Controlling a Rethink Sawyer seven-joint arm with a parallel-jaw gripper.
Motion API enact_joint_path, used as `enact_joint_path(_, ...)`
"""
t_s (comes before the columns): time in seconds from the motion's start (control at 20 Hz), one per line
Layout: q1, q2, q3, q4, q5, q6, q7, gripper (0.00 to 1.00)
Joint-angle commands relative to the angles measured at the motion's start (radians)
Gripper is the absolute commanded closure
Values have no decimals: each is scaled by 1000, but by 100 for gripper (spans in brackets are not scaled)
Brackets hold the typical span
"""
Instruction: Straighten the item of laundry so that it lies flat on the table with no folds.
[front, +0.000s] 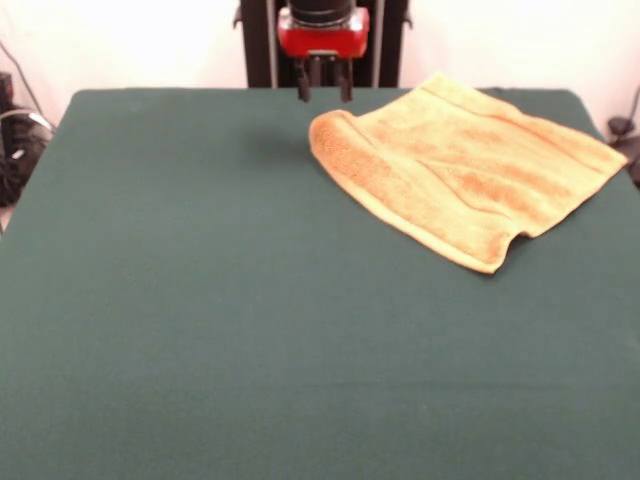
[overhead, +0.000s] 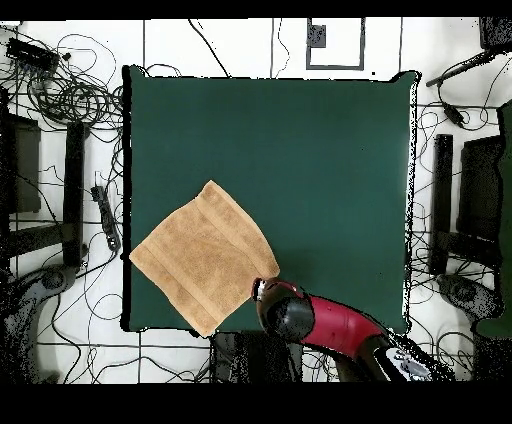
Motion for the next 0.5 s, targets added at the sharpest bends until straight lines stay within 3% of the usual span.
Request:
enact_joint_path(0.05,5,41,79,-1,-71,32,47,0)
enact_joint_path(0.5,18,64,86,-49,-93,40,74,0)
